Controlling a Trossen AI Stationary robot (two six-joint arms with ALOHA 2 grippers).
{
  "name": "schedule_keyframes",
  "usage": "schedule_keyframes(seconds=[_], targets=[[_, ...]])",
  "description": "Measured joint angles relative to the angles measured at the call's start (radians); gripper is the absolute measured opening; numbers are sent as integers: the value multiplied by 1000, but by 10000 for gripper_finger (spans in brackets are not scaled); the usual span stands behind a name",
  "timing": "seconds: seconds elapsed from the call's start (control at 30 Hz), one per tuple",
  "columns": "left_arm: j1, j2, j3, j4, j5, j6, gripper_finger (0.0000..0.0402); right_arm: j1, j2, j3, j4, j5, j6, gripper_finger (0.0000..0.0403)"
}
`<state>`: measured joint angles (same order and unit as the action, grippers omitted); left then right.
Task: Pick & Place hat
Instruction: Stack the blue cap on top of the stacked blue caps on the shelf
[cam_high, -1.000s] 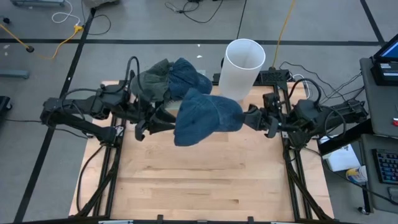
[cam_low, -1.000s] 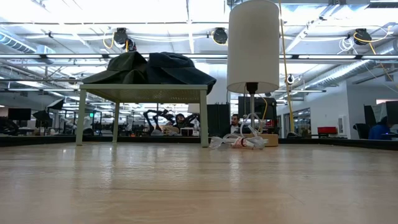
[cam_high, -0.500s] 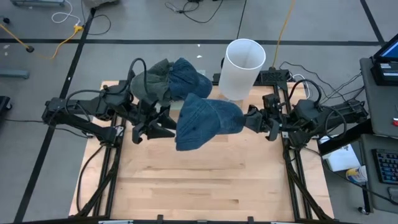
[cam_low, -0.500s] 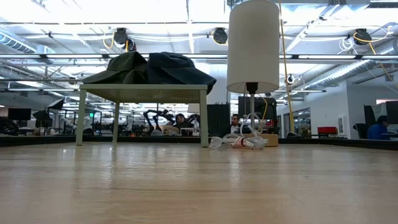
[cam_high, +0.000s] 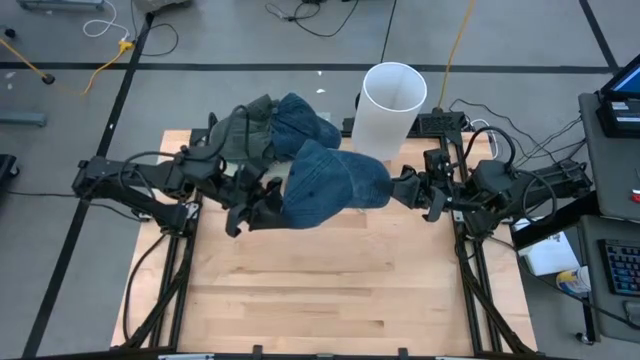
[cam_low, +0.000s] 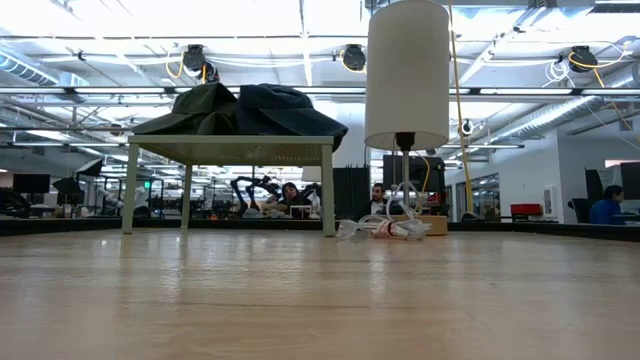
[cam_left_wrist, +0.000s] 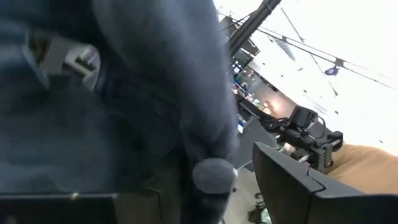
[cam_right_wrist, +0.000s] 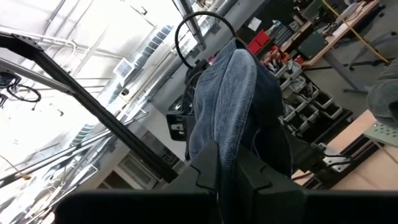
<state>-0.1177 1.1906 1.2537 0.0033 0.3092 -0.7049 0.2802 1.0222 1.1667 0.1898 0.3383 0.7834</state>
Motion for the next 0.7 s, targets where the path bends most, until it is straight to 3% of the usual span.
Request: schedule_keyframes(seconds=[0.37, 0.63, 0.7], targets=[[26, -16, 0, 9, 1, -95, 141, 2, 0, 0, -16, 22, 42, 6], [17, -24, 0, 21, 0, -136, 56, 1, -1, 0, -16, 77, 42, 6], [18, -25, 0, 49, -1, -144, 50, 0, -1, 0, -15, 78, 42, 7]])
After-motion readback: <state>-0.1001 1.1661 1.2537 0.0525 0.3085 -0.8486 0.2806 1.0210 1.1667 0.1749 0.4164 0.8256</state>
